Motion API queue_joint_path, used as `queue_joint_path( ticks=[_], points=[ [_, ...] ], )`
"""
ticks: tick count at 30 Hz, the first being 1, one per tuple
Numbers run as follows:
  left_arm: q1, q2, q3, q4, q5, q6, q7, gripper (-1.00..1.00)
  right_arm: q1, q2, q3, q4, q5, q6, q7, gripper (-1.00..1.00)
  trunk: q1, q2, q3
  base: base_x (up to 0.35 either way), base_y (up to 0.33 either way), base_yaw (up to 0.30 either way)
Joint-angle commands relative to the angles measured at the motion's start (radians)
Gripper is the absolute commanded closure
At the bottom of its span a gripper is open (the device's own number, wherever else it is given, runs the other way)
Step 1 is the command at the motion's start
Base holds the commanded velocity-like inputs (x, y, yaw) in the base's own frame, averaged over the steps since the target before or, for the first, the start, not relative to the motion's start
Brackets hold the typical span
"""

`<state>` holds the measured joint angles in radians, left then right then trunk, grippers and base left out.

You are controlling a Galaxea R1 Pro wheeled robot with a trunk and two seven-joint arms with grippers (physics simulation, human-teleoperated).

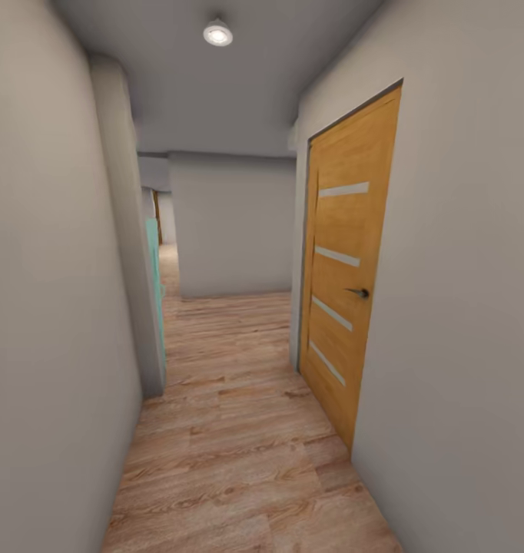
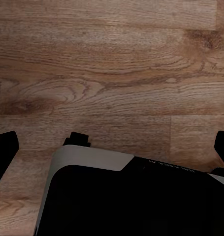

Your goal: Move the two storage containers from the living room to the garage. In the garage, place one container on the floor and stack the other container on top of it (either order is fine).

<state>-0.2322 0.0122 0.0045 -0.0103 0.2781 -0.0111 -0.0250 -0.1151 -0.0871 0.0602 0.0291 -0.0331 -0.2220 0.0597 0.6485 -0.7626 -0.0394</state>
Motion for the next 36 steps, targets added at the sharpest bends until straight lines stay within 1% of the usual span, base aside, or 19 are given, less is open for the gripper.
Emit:
queue_joint_path(
  ticks=[1,22,32,36],
  points=[
    [-0.001,0.000,0.000,0.001,0.006,-0.001,-0.003,-1.00,-0.001,0.000,0.006,0.003,-0.004,-0.006,0.003,-1.00,0.001,-0.001,-0.002,0.299,-0.139,0.269],
    [-0.001,0.001,0.000,0.001,0.008,-0.001,-0.002,-1.00,-0.001,0.001,0.006,0.003,-0.004,-0.005,0.003,-1.00,0.001,-0.001,-0.002,0.299,-0.138,0.269],
    [-0.001,0.002,0.000,0.001,0.009,0.001,-0.001,-1.00,-0.001,0.001,0.006,0.003,-0.004,-0.004,0.003,-1.00,0.001,-0.001,-0.002,0.303,-0.096,0.267],
    [-0.001,0.002,0.000,0.001,0.009,0.002,-0.001,-1.00,-0.001,0.001,0.005,0.003,-0.005,-0.004,0.003,-1.00,0.001,-0.001,-0.002,0.311,-0.023,0.108]
  ],
)
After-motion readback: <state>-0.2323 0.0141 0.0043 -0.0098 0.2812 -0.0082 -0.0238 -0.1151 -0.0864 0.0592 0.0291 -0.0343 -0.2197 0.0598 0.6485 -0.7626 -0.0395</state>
